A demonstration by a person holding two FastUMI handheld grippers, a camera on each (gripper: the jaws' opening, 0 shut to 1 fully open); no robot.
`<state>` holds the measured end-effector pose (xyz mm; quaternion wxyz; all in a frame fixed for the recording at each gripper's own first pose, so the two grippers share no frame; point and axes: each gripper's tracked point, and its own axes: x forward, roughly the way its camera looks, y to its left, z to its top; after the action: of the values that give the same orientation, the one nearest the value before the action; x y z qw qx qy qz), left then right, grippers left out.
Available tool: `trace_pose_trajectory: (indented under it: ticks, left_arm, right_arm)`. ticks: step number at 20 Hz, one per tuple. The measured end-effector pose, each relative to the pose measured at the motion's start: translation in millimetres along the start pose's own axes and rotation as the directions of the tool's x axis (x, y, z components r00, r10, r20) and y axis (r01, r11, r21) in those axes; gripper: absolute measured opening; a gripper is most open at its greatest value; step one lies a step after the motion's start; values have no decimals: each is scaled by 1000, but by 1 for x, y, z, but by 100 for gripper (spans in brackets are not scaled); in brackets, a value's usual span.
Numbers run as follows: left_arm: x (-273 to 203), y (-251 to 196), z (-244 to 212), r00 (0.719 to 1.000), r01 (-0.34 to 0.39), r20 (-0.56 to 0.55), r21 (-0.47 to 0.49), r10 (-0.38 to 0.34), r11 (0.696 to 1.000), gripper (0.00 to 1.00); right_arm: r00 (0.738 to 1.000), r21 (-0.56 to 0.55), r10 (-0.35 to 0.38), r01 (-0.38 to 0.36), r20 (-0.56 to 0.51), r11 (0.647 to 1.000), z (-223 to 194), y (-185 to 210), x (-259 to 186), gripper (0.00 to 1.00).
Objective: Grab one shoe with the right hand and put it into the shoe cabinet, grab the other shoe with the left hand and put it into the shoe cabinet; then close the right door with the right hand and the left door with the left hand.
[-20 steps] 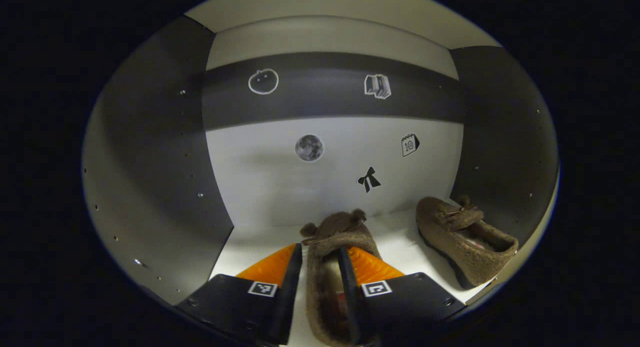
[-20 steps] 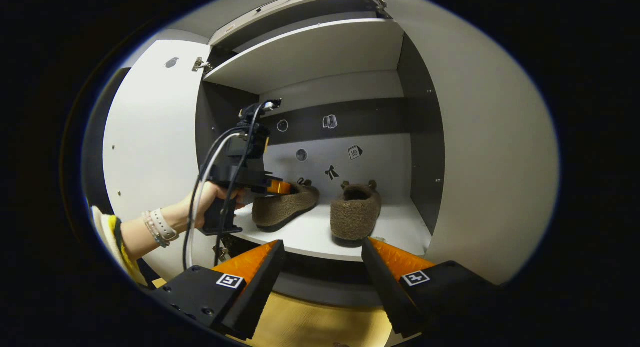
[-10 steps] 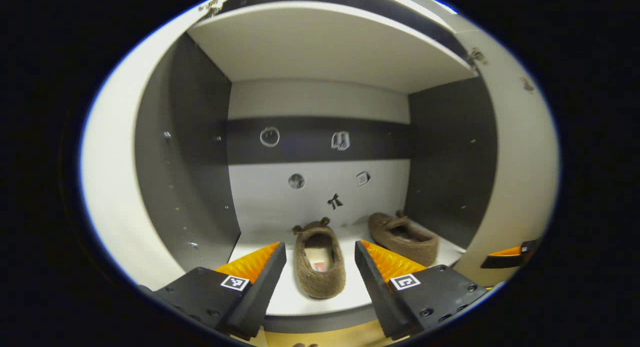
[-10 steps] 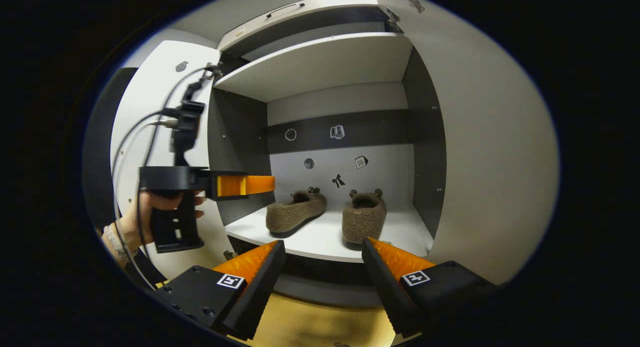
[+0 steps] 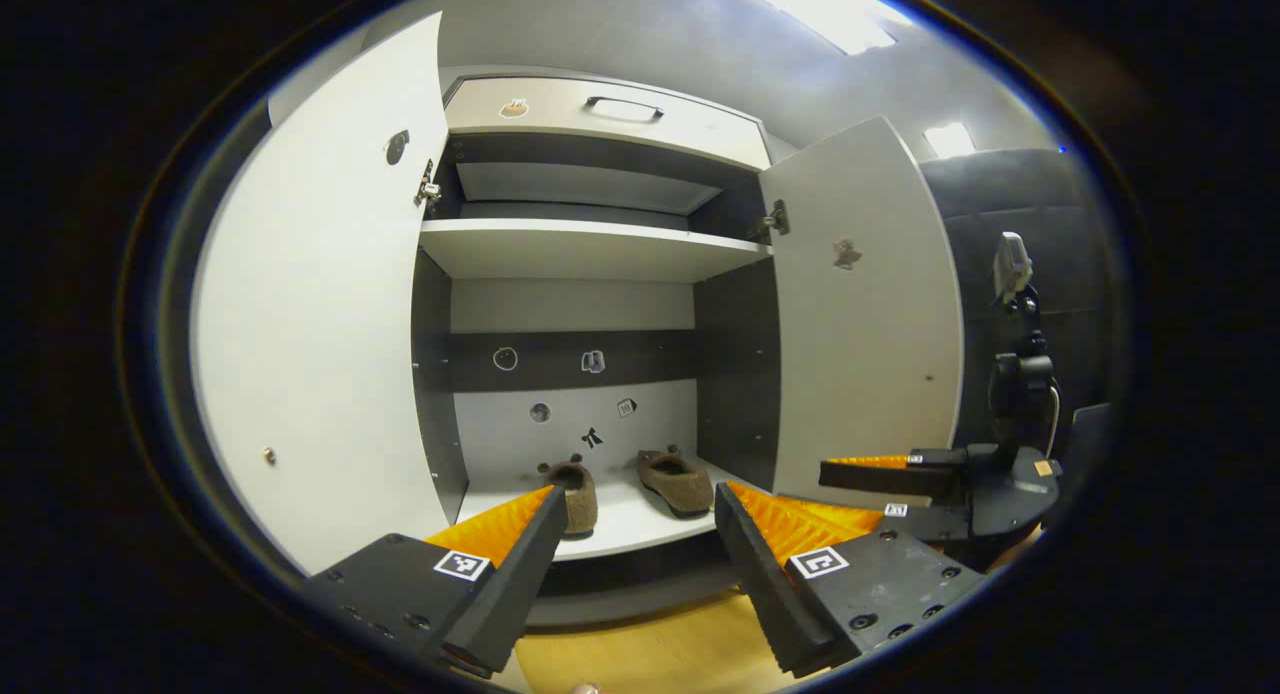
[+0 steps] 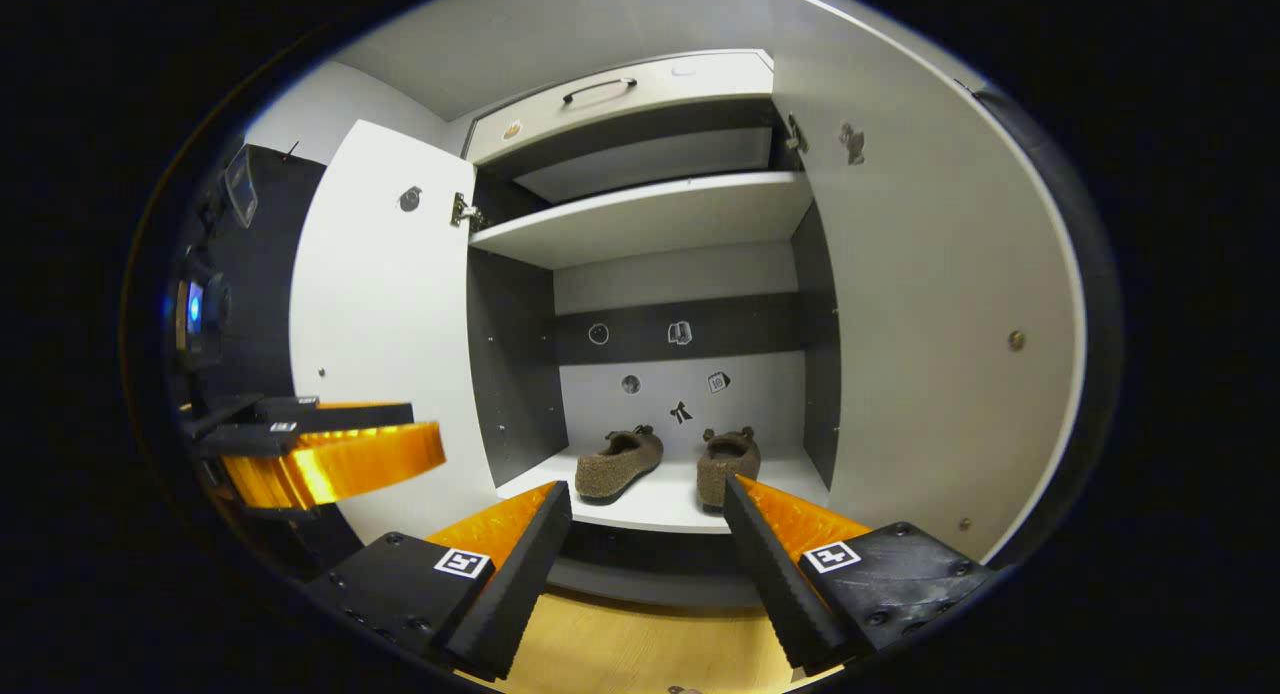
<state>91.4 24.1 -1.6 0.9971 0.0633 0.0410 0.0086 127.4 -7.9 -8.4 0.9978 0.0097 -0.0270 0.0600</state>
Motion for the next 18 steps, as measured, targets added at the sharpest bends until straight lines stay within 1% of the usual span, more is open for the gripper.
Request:
trace_pose_trajectory:
  ticks: [4,6,9,12,13,14,16,18]
  left_arm:
    - [-42,-23,-16,995,87,-39,-48,-89,995,93]
    - [-52,-26,-14,993,107,-36,-47,-109,993,93]
    - [-58,-32,-13,990,131,-37,-41,-133,991,93]
    - [-60,-42,-13,986,164,-28,-76,-167,983,93]
    - [-60,-45,-12,984,172,-25,-90,-175,981,93]
    - [-60,-44,-12,985,170,-24,-99,-174,980,93]
    - [-57,-37,-13,989,144,-30,-93,-147,985,94]
    - [-54,-28,-13,994,103,-35,-72,-106,992,94]
  right_arm:
    - [995,-6,-85,85,53,996,29,-23,-60,98]
    - [984,-13,-162,163,74,987,38,-47,-88,98]
    - [945,-53,-308,315,107,948,50,-101,-124,98]
    - [895,-97,-428,440,123,893,57,-160,-142,98]
    - [883,-97,-453,465,123,880,58,-178,-142,98]
    - [876,-88,-467,478,120,874,58,-192,-141,98]
    - [874,-62,-472,481,114,875,58,-212,-131,98]
    - [879,-62,-466,474,103,879,54,-227,-116,98]
